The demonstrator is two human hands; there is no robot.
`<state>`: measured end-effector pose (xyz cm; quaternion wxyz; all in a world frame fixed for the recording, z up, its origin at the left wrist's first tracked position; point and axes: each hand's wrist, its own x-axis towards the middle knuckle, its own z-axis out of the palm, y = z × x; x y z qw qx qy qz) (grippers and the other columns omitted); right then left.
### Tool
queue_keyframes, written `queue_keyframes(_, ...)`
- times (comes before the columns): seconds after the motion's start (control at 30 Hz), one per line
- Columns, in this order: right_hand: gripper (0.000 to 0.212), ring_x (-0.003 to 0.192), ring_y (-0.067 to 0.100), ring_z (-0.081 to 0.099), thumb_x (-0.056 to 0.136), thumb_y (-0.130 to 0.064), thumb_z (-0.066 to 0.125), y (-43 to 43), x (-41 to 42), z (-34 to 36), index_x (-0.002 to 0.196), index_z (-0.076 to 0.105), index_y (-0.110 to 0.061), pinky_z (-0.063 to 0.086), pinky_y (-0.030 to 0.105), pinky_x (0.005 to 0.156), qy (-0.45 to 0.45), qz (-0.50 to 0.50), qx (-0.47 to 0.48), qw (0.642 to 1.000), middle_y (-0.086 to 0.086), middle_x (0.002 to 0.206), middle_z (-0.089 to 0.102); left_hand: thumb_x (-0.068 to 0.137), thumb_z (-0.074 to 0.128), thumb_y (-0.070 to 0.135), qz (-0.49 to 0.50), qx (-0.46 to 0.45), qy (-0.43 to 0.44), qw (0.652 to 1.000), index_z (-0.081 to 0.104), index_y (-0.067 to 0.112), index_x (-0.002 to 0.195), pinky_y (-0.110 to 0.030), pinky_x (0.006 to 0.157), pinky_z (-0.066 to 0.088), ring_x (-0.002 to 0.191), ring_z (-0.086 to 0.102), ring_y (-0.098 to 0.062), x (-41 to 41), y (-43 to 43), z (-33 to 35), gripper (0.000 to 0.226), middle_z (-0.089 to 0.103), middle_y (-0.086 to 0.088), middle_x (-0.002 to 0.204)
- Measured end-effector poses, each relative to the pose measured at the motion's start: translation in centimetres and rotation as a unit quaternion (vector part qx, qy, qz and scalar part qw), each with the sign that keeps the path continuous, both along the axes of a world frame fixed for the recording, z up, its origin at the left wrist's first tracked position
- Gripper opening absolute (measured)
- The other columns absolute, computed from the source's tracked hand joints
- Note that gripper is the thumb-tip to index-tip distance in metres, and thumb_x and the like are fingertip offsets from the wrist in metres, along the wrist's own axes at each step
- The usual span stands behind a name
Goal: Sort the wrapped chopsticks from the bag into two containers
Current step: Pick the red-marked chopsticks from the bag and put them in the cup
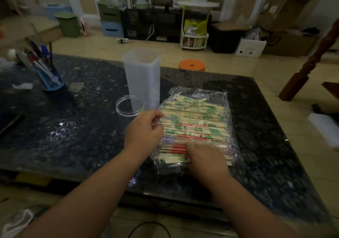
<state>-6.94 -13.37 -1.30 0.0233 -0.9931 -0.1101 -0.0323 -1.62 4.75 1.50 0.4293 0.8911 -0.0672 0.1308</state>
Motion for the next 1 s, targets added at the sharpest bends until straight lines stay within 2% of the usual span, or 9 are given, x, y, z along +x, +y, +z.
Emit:
queue_keyframes(0.2,0.022,0.073,0.031,0.064,0.077,-0.034,0.069,-0.2,-0.1,2.5,0.093,0.063,-0.019,0.041,0.034,0.053,-0.061,0.045,-0.003,0.997,0.004,0.084,0.065,0.077,0.066,0.006,0.123,0.040,-0.152,0.980,0.063,0.010,0.115,-0.038,0.086,0.041,0.103,0.051,-0.029,0.5,1.2,0.4,0.038,0.060,-0.010,0.111)
queue_keyframes(0.3,0.022,0.049,0.026,0.060,0.066,-0.038,0.071,-0.1,-0.4,3.8,0.074,0.060,-0.022,0.035,0.026,0.038,-0.078,0.083,-0.013,0.993,-0.002,0.062,0.061,0.079,0.071,0.009,0.188,0.008,-0.133,0.973,0.057,0.009,0.119,-0.043,0.095,0.040,0.111,0.047,-0.031,1.1,1.8,0.8,0.042,0.055,-0.014,0.120)
queue_keyframes(0.4,0.023,0.068,0.027,0.063,0.089,-0.043,0.057,0.2,-1.0,6.3,0.080,0.050,-0.023,0.034,0.032,0.051,-0.080,0.076,0.003,0.994,-0.001,0.073,0.063,0.081,0.075,0.021,0.222,-0.032,-0.097,0.970,0.050,0.007,0.130,-0.047,0.106,0.036,0.124,0.042,-0.033,1.7,2.7,1.0,0.057,0.049,-0.016,0.133)
queue_keyframes(0.5,0.037,0.060,0.021,0.051,0.095,-0.046,0.050,-0.3,-1.5,7.7,0.072,0.036,-0.021,0.030,0.033,0.054,-0.110,-0.022,0.153,0.982,-0.005,0.061,0.048,0.077,0.082,0.038,0.226,-0.062,0.000,0.972,0.033,0.015,0.149,-0.049,0.117,0.028,0.142,0.030,-0.031,2.7,3.4,0.5,0.090,0.035,-0.011,0.154)
queue_keyframes(0.57,0.034,0.051,0.014,0.047,0.094,-0.041,0.055,-0.5,-1.3,8.0,0.070,0.045,-0.020,0.033,0.025,0.046,-0.151,-0.094,0.320,0.931,-0.003,0.057,0.051,0.072,0.086,0.043,0.214,-0.067,0.058,0.973,0.020,0.020,0.156,-0.049,0.120,0.024,0.149,0.021,-0.028,3.4,3.9,-0.2,0.109,0.024,-0.007,0.162)
queue_keyframes(0.67,0.031,0.057,0.012,0.055,0.094,-0.037,0.058,-1.0,-0.5,7.8,0.075,0.056,-0.012,0.042,0.025,0.054,-0.184,-0.184,0.511,0.819,0.004,0.066,0.060,0.064,0.092,0.041,0.195,-0.116,0.119,0.967,0.015,0.022,0.159,-0.048,0.119,0.028,0.148,0.026,-0.028,4.4,4.4,-1.2,0.123,0.025,-0.006,0.163)
queue_keyframes(0.8,0.031,0.074,0.013,0.069,0.091,-0.043,0.061,-1.7,0.2,7.7,0.078,0.064,-0.014,0.057,0.040,0.072,-0.180,-0.228,0.628,0.722,0.005,0.076,0.070,0.060,0.096,0.030,0.167,-0.155,0.100,0.969,0.037,0.024,0.146,-0.034,0.098,0.042,0.127,0.050,-0.019,4.5,4.0,-1.3,0.104,0.048,0.000,0.147)
queue_keyframes(0.87,0.023,0.073,0.013,0.071,0.093,-0.034,0.064,-1.6,0.2,8.0,0.079,0.066,-0.016,0.058,0.035,0.070,-0.180,-0.238,0.670,0.680,-0.001,0.074,0.072,0.059,0.096,0.027,0.146,-0.119,0.073,0.979,0.044,0.025,0.139,-0.029,0.088,0.041,0.114,0.052,-0.012,4.0,3.2,-0.8,0.096,0.053,0.002,0.139)
queue_keyframes(1.0,0.015,0.075,0.017,0.073,0.090,-0.026,0.069,-1.4,-0.2,9.0,0.079,0.068,-0.017,0.059,0.035,0.072,-0.182,-0.242,0.727,0.616,0.000,0.075,0.074,0.056,0.096,0.038,0.081,-0.003,0.050,0.995,0.042,0.028,0.140,-0.039,0.093,0.048,0.119,0.054,-0.019,2.5,1.9,0.8,0.101,0.053,0.003,0.137)
